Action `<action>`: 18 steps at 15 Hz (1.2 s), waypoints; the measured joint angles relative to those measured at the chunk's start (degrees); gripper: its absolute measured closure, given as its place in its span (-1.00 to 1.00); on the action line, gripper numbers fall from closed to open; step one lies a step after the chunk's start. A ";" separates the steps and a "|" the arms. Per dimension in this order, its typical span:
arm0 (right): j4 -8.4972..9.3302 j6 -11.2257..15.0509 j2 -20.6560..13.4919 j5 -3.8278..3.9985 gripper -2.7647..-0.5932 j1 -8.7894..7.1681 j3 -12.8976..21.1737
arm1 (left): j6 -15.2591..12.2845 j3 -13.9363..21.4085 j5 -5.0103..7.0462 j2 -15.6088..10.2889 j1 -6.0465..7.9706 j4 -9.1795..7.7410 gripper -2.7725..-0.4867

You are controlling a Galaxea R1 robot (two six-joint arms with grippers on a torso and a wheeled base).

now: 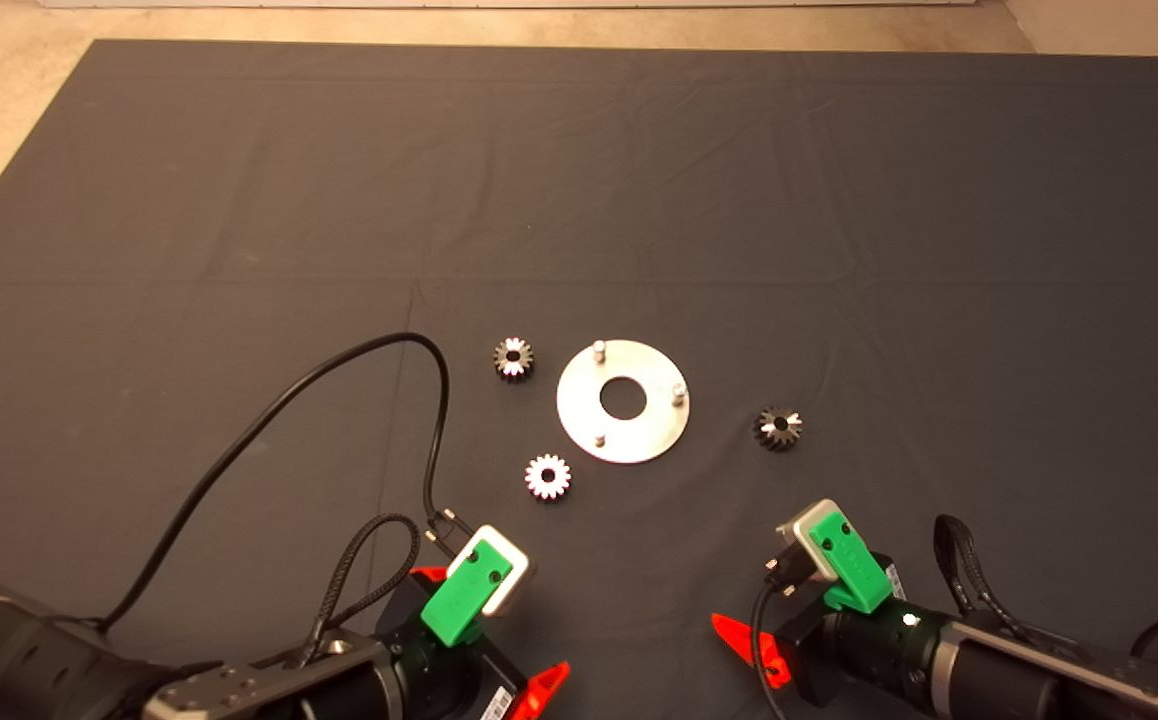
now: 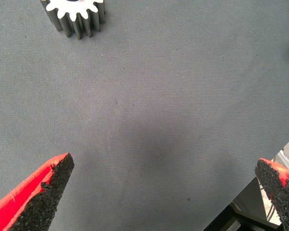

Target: Install three planetary gears onto the carrier pins

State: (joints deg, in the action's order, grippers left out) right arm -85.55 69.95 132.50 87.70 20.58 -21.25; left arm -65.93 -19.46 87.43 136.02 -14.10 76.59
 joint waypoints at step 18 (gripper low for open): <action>13.68 -0.05 -2.60 0.15 -0.99 -18.57 0.00 | 0.02 0.00 0.05 3.03 0.00 0.02 -0.98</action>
State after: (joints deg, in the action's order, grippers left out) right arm -71.88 69.90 129.90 87.85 2.01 -21.25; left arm -65.90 -19.46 87.48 139.05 -14.10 76.62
